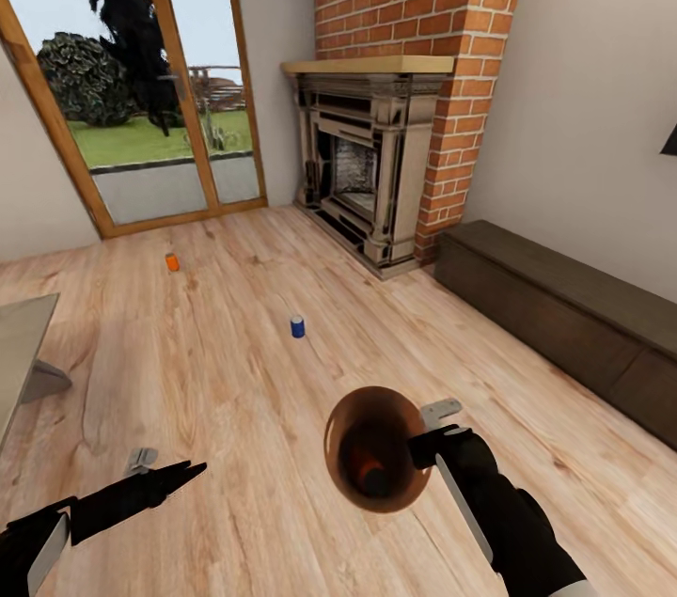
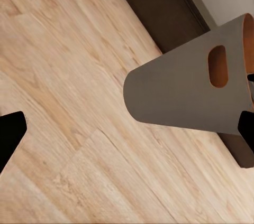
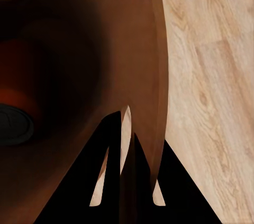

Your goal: Put the three can of soda from the living room inside the tash can in the kitchen.

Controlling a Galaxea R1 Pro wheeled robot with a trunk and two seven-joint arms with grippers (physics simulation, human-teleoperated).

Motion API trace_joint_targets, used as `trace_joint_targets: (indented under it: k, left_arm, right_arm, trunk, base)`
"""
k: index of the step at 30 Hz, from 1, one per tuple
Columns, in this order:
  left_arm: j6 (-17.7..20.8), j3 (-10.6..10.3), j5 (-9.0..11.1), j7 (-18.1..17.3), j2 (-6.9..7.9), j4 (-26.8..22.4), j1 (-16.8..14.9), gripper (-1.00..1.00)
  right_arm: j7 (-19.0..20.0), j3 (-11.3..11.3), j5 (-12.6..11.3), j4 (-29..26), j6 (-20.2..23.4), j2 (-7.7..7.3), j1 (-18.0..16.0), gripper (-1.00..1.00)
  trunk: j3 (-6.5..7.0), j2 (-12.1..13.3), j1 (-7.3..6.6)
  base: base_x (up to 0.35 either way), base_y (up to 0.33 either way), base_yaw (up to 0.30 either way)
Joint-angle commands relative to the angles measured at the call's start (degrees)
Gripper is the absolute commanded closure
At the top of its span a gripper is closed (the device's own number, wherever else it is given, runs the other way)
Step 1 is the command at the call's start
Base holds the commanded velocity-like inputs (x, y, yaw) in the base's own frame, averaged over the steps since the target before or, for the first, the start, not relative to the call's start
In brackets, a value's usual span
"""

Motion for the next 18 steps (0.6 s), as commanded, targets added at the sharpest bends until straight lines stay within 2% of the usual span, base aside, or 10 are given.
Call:
trace_joint_targets:
  k: [1, 10, 18]
  left_arm:
    - [0.0, 0.0, 0.01, 0.0, 0.0, 0.01, 0.0, -1.0]
    - [0.0, 0.0, -0.01, 0.0, 0.0, 0.0, 0.0, -1.0]
    - [0.0, 0.0, -0.03, 0.0, 0.0, -0.03, 0.0, -1.0]
  right_arm:
    - [0.26, -0.01, -0.48, -0.03, -0.04, 0.01, -0.02, 1.0]
    - [0.26, -0.02, -0.48, -0.03, -0.04, 0.01, -0.02, 1.0]
    - [0.26, -0.03, -0.48, -0.03, -0.04, 0.01, -0.02, 1.0]
  trunk:
    - [0.01, 0.0, 0.0]
    - [0.01, 0.0, 0.0]
    - [0.06, 0.0, 0.0]
  base:
    - [0.321, 0.17, 0.0]
    - [0.333, 0.128, -0.02]
    - [0.34, 0.106, -0.171]
